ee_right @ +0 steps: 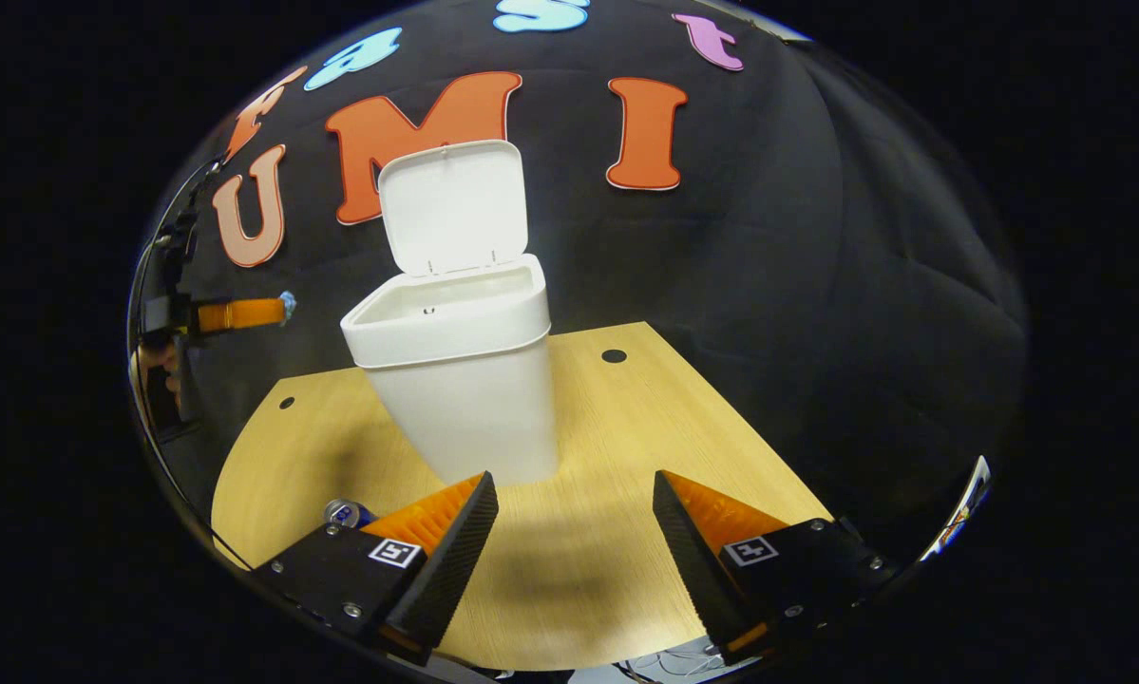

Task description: Press the lid of the desktop garbage bin to open it, pick up the crumpled paper on the desktop and throw it into the bin, then pick up the pop can on the desktop and drop it into the bin, and finally close the garbage bin lid.

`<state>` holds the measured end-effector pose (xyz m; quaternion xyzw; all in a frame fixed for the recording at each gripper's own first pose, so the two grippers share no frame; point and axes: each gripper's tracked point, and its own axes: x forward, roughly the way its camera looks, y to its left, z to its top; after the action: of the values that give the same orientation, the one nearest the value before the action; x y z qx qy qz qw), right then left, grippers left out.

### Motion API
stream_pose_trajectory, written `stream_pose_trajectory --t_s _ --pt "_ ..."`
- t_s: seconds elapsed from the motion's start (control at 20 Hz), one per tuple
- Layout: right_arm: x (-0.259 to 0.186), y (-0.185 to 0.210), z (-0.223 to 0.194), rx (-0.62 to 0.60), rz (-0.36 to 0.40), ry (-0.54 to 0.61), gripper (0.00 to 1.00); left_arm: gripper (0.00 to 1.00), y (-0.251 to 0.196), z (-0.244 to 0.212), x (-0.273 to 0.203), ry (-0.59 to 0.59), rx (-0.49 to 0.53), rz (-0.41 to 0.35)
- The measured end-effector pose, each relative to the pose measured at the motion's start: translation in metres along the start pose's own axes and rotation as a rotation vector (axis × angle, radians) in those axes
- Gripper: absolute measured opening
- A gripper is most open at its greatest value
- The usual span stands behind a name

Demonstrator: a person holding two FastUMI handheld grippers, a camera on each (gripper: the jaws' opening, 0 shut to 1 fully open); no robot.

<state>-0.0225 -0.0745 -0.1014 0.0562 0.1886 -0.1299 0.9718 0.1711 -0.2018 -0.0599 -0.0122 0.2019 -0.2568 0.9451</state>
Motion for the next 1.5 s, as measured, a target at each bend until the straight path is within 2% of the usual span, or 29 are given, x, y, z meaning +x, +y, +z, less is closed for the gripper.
stream_pose_trajectory --t_s 0.3,0.5,0.65,0.8,0.85,1.0,1.05,1.15,1.2,1.35,1.5 --pt "0.0 -0.02 -0.008 0.044 -0.025 0.028 1.0 0.08 -0.069 0.034 0.035 -0.018 0.04 -0.118" --pt "-0.001 -0.037 -0.01 0.06 -0.05 0.037 1.0 0.08 -0.109 0.032 0.055 0.019 0.046 -0.2" --pt "-0.001 -0.046 -0.012 0.092 -0.064 0.042 1.0 0.08 -0.122 0.029 0.069 0.03 0.045 -0.201" --pt "-0.001 -0.055 -0.019 0.117 -0.076 0.058 0.99 0.16 -0.126 0.027 0.075 0.044 0.058 -0.204" --pt "-0.002 -0.055 -0.02 0.122 -0.079 0.061 0.99 0.16 -0.13 0.026 0.075 0.046 0.056 -0.213" --pt "-0.002 -0.058 -0.023 0.121 -0.086 0.07 0.98 0.23 -0.138 0.025 0.073 0.05 0.024 -0.245" --pt "-0.003 -0.058 -0.022 0.121 -0.086 0.069 0.99 0.29 -0.141 0.022 0.074 0.057 0.015 -0.26" --pt "-0.003 -0.054 -0.022 0.123 -0.081 0.067 0.98 0.72 -0.142 0.02 0.071 0.057 0.008 -0.265" --pt "-0.003 -0.052 -0.021 0.124 -0.076 0.067 0.98 0.88 -0.137 0.023 0.067 0.047 0.014 -0.25" --pt "-0.006 -0.042 -0.023 0.112 -0.059 0.069 0.98 0.99 -0.118 0.031 0.06 0.011 0.014 -0.192" --pt "-0.006 -0.03 -0.02 0.091 -0.038 0.065 0.98 1.0 -0.094 0.032 0.047 -0.013 0.002 -0.146"
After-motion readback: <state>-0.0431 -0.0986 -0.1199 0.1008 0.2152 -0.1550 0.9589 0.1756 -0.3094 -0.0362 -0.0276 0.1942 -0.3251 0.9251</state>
